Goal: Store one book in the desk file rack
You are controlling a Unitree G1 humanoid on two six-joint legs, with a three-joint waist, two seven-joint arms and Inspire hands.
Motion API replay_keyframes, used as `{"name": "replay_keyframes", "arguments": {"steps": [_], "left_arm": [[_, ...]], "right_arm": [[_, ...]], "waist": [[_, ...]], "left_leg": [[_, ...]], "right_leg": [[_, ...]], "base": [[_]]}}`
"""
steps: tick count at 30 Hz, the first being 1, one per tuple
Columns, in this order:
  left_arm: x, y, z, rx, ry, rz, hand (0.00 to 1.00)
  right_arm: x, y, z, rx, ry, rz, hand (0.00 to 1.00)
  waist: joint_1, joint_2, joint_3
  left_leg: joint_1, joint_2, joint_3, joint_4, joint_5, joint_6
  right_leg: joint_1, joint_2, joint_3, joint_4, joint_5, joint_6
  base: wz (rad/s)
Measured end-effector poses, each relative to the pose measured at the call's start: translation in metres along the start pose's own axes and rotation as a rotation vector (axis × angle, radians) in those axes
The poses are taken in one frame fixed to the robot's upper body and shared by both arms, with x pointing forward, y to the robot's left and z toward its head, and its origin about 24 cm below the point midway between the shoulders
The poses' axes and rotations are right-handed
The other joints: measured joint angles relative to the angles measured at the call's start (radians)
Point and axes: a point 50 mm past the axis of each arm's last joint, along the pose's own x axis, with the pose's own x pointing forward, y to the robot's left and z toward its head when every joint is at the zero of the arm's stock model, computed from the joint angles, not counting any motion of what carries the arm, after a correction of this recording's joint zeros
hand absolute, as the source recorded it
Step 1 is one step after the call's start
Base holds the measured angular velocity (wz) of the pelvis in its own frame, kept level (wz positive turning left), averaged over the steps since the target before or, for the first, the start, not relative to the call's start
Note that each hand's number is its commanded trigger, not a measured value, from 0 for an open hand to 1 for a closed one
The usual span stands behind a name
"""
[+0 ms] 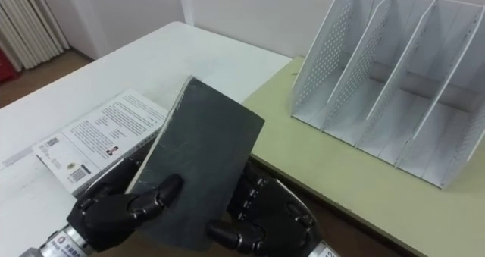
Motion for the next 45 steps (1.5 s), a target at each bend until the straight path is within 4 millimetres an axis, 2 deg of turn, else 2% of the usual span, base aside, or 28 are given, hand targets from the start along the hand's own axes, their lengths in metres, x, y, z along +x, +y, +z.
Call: {"name": "replay_keyframes", "arguments": {"steps": [3, 6, 12, 19, 20, 21, 22, 23, 31, 37, 41, 45], "left_arm": [[-0.003, 0.007, 0.003, 0.016, 0.025, -0.032, 1.0], [-0.007, 0.016, 0.007, 0.027, 0.059, -0.034, 1.0], [-0.007, 0.018, 0.011, 0.041, 0.071, -0.046, 1.0], [-0.008, 0.018, 0.01, 0.038, 0.083, -0.048, 1.0], [-0.008, 0.018, 0.01, 0.039, 0.085, -0.048, 1.0], [-0.008, 0.019, 0.01, 0.038, 0.087, -0.046, 1.0], [-0.009, 0.019, 0.01, 0.038, 0.088, -0.045, 1.0], [-0.009, 0.019, 0.01, 0.037, 0.088, -0.045, 1.0], [-0.012, 0.022, 0.008, 0.017, 0.095, -0.061, 1.0], [-0.007, 0.012, -0.001, -0.002, 0.135, -0.152, 1.0], [-0.007, 0.011, -0.002, -0.007, 0.142, -0.162, 1.0], [-0.007, 0.011, -0.002, -0.008, 0.143, -0.166, 1.0]], "right_arm": [[-0.003, -0.001, 0.002, 0.018, 0.006, 0.026, 0.0], [-0.007, -0.002, 0.005, 0.066, 0.0, 0.041, 0.0], [-0.008, -0.002, 0.006, 0.084, 0.0, 0.051, 0.0], [-0.011, -0.003, 0.007, 0.097, 0.011, 0.056, 0.0], [-0.011, -0.003, 0.007, 0.096, 0.013, 0.056, 0.12], [-0.011, -0.003, 0.007, 0.096, 0.017, 0.056, 0.63], [-0.011, -0.003, 0.007, 0.096, 0.018, 0.057, 0.94], [-0.011, -0.003, 0.007, 0.097, 0.017, 0.057, 1.0], [-0.011, -0.003, 0.007, 0.095, 0.019, 0.056, 1.0], [-0.011, -0.003, 0.007, 0.085, 0.029, 0.053, 1.0], [-0.01, -0.002, 0.007, 0.086, 0.015, 0.055, 1.0], [-0.009, -0.002, 0.006, 0.084, 0.012, 0.056, 1.0]], "waist": [[0.001, 0.008, -0.0033], [0.002, 0.017, 0.0001], [0.002, 0.026, 0.0004], [0.003, 0.026, 0.0008], [0.003, 0.026, 0.0009], [0.002, 0.026, 0.0009], [0.002, 0.026, 0.0009], [0.002, 0.026, 0.001], [0.006, 0.019, 0.0052], [0.015, 0.016, 0.0067], [0.017, 0.001, 0.0137], [0.021, -0.01, 0.0084]], "left_leg": [[0.003, 0.0, 0.0, 0.001, 0.0, 0.0], [0.009, 0.0, -0.002, -0.004, 0.0, 0.0], [0.008, -0.001, -0.004, -0.004, 0.0, 0.0], [0.009, -0.001, -0.004, -0.001, 0.0, 0.0], [0.009, -0.001, -0.004, -0.001, 0.0, 0.0], [0.009, -0.001, -0.004, -0.001, 0.0, 0.0], [0.009, -0.001, -0.004, -0.001, 0.0, 0.0], [0.009, -0.001, -0.004, -0.001, 0.0, 0.0], [0.009, -0.001, -0.004, -0.001, 0.0, 0.0], [-0.01, 0.001, 0.0, 0.007, 0.0, 0.0], [-0.01, 0.001, 0.0, 0.009, 0.0, 0.0], [-0.01, 0.001, 0.0, 0.014, 0.0, 0.001]], "right_leg": [[0.004, -0.001, 0.0, 0.003, 0.0, 0.0], [0.015, 0.0, -0.002, -0.001, 0.0, 0.0], [0.015, 0.0, -0.003, 0.0, 0.0, 0.0], [0.015, 0.0, -0.004, -0.002, 0.0, 0.0], [0.015, 0.0, -0.004, -0.002, 0.0, 0.0], [0.015, 0.0, -0.004, -0.002, 0.0, 0.0], [0.015, 0.0, -0.004, -0.002, 0.0, 0.0], [0.015, 0.0, -0.004, -0.002, 0.0, 0.0], [0.014, 0.0, -0.002, -0.002, 0.0, 0.0], [-0.016, -0.001, 0.001, 0.017, 0.0, 0.0], [-0.015, -0.001, 0.002, 0.018, 0.0, 0.0], [-0.014, -0.001, 0.002, 0.018, 0.0, 0.0]], "base": [[0.0], [0.0], [0.0], [0.0], [0.0], [0.0], [0.0], [0.0], [0.0], [-0.01], [0.0], [0.0]]}}
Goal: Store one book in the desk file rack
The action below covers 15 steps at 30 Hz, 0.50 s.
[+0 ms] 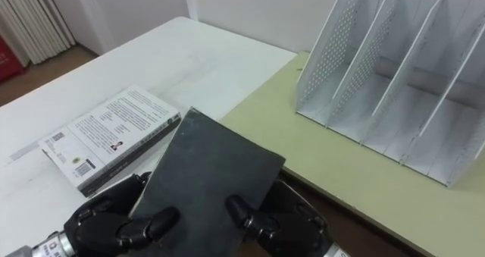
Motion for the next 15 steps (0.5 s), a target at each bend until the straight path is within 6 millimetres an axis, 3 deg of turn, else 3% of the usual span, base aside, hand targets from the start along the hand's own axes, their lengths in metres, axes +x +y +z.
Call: {"name": "replay_keyframes", "arguments": {"steps": [4, 5, 6, 15], "left_arm": [[0.0, 0.0, 0.0, 0.001, 0.003, 0.0, 1.0], [0.0, 0.0, -0.001, 0.004, 0.01, -0.002, 0.63], [0.0, 0.0, -0.002, 0.009, 0.02, -0.002, 0.0], [-0.005, 0.005, -0.011, -0.005, 0.037, 0.105, 0.0]], "right_arm": [[0.0, 0.0, 0.001, -0.019, -0.002, -0.002, 1.0], [0.0, 0.0, 0.001, -0.031, 0.0, -0.004, 1.0], [-0.001, -0.001, 0.001, -0.042, 0.004, -0.009, 1.0], [-0.001, -0.005, 0.001, -0.077, 0.029, -0.083, 1.0]], "waist": [[0.001, 0.0, -0.0007], [0.003, 0.001, -0.0013], [0.004, 0.002, -0.0017], [-0.006, 0.017, -0.007]], "left_leg": [[0.001, 0.0, 0.0, 0.005, 0.0, 0.0], [0.002, 0.0, 0.0, 0.005, 0.0, 0.0], [0.003, 0.0, 0.0, 0.005, 0.0, 0.0], [0.005, 0.002, 0.0, 0.002, 0.0, 0.0]], "right_leg": [[0.004, 0.0, 0.0, -0.001, 0.001, -0.001], [0.005, 0.0, 0.0, -0.001, 0.001, -0.001], [0.007, 0.0, -0.001, -0.001, 0.001, -0.002], [0.016, 0.001, -0.002, 0.0, 0.002, -0.003]], "base": [[0.0], [0.0], [0.0], [0.0]]}}
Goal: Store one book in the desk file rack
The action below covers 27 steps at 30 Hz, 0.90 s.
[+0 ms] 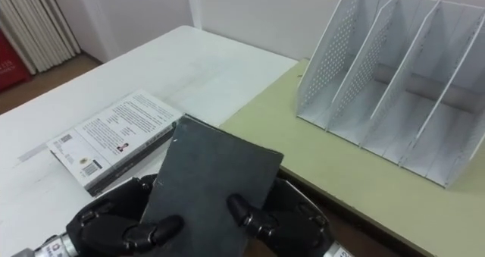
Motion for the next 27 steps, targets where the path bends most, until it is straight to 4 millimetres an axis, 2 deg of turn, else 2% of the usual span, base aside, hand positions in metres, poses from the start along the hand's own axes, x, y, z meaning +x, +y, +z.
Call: {"name": "replay_keyframes", "arguments": {"steps": [2, 4, 7, 9, 12, 16, 17, 22, 24, 27], "left_arm": [[-0.004, 0.0, -0.009, 0.012, 0.044, 0.037, 0.0], [-0.007, 0.002, -0.021, 0.009, 0.089, 0.076, 0.0], [-0.01, 0.006, -0.041, 0.044, 0.194, 0.151, 0.0], [-0.016, 0.009, -0.06, 0.069, 0.305, 0.199, 0.0], [-0.021, 0.009, -0.077, 0.082, 0.394, 0.236, 0.0], [-0.024, 0.006, -0.095, 0.081, 0.452, 0.276, 0.0], [-0.024, 0.005, -0.104, 0.064, 0.478, 0.296, 0.0], [-0.027, -0.007, -0.143, -0.027, 0.579, 0.334, 0.0], [-0.035, -0.009, -0.16, -0.075, 0.634, 0.371, 0.0], [-0.043, -0.011, -0.171, -0.11, 0.675, 0.418, 0.0]], "right_arm": [[0.0, -0.001, 0.0, -0.002, 0.001, -0.026, 1.0], [0.001, -0.003, 0.0, -0.007, 0.0, -0.06, 1.0], [0.002, -0.004, 0.002, -0.086, 0.025, -0.113, 1.0], [0.005, -0.004, 0.006, -0.162, 0.044, -0.145, 1.0], [0.007, -0.005, 0.011, -0.221, 0.035, -0.214, 1.0], [0.014, 0.001, 0.023, -0.372, -0.001, -0.297, 1.0], [0.017, 0.002, 0.026, -0.409, -0.02, -0.337, 1.0], [0.021, 0.001, 0.025, -0.486, -0.075, -0.525, 1.0], [0.022, 0.002, 0.028, -0.582, -0.089, -0.608, 1.0], [0.021, 0.006, 0.039, -0.718, -0.135, -0.696, 1.0]], "waist": [[-0.013, 0.0, 0.0004], [-0.019, -0.001, 0.008], [-0.029, -0.004, 0.0102], [-0.053, -0.007, 0.0101], [-0.079, -0.017, 0.0056], [-0.096, -0.029, -0.0002], [-0.099, -0.03, -0.0012], [-0.113, -0.031, -0.0015], [-0.115, -0.03, -0.0008], [-0.12, -0.028, -0.0018]], "left_leg": [[0.005, 0.0, 0.001, -0.003, 0.0, 0.0], [0.014, 0.0, 0.002, -0.008, 0.0, 0.0], [0.015, -0.001, 0.002, -0.011, 0.0, 0.0], [0.016, -0.002, 0.002, -0.015, 0.001, 0.0], [0.014, -0.004, 0.007, -0.016, 0.001, 0.001], [0.011, -0.003, 0.018, -0.018, 0.002, 0.001], [0.014, -0.003, 0.019, -0.02, 0.002, 0.001], [0.029, -0.002, 0.037, -0.03, 0.002, 0.001], [0.031, 0.0, 0.045, -0.034, 0.002, 0.0], [0.031, 0.0, 0.05, -0.046, 0.002, 0.001]], "right_leg": [[0.003, 0.0, 0.0, -0.001, 0.0, 0.0], [0.011, 0.0, 0.0, -0.003, 0.0, 0.0], [0.012, 0.0, -0.001, -0.008, 0.0, 0.0], [0.012, 0.0, -0.001, -0.012, 0.0, 0.0], [0.005, 0.0, -0.002, -0.016, 0.0, 0.0], [-0.005, 0.002, 0.01, -0.017, 0.0, 0.0], [-0.005, 0.008, 0.019, -0.019, 0.001, 0.001], [-0.001, 0.009, 0.032, -0.02, 0.001, 0.002], [-0.005, 0.01, 0.031, -0.018, 0.002, 0.002], [-0.017, 0.013, 0.04, -0.014, 0.002, 0.002]], "base": [[0.0], [0.0], [0.0], [0.0], [-0.01], [-0.1], [-0.11], [-0.1], [-0.09], [-0.06]]}}
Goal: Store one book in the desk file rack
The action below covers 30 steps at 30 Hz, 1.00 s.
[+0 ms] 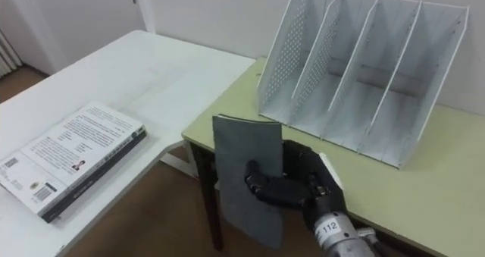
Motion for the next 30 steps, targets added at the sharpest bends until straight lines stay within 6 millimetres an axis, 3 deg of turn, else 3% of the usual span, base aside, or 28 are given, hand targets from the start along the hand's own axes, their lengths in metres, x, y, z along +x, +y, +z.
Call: {"name": "replay_keyframes", "arguments": {"steps": [5, 10, 18, 30], "left_arm": [[-0.001, 0.007, -0.016, -0.039, 0.024, 0.082, 0.0], [-0.005, 0.015, -0.039, -0.118, 0.087, 0.182, 0.0], [-0.018, 0.025, -0.069, -0.291, 0.109, 0.319, 0.0], [-0.023, 0.03, -0.074, -0.325, 0.103, 0.356, 0.0]], "right_arm": [[0.0, -0.012, 0.021, -0.12, -0.113, -0.197, 1.0], [-0.004, -0.021, 0.038, -0.126, -0.211, -0.337, 1.0], [-0.008, -0.042, 0.06, -0.126, -0.335, -0.539, 1.0], [0.002, -0.051, 0.088, -0.1, -0.454, -0.633, 1.0]], "waist": [[0.012, 0.001, -0.0009], [0.023, -0.011, 0.0025], [0.031, -0.038, -0.0089], [0.03, -0.056, -0.0052]], "left_leg": [[0.004, 0.001, 0.017, -0.004, 0.001, -0.001], [0.004, 0.002, 0.024, -0.008, 0.001, -0.001], [0.006, 0.002, 0.021, -0.018, 0.001, -0.002], [0.005, -0.002, 0.033, -0.032, 0.004, -0.007]], "right_leg": [[-0.002, 0.004, 0.017, 0.005, 0.0, 0.0], [-0.009, 0.004, 0.019, 0.006, 0.0, 0.0], [-0.015, 0.008, 0.019, -0.003, 0.002, 0.0], [-0.016, 0.014, 0.02, -0.012, 0.005, -0.002]], "base": [[-0.11], [-0.05], [0.0], [-0.03]]}}
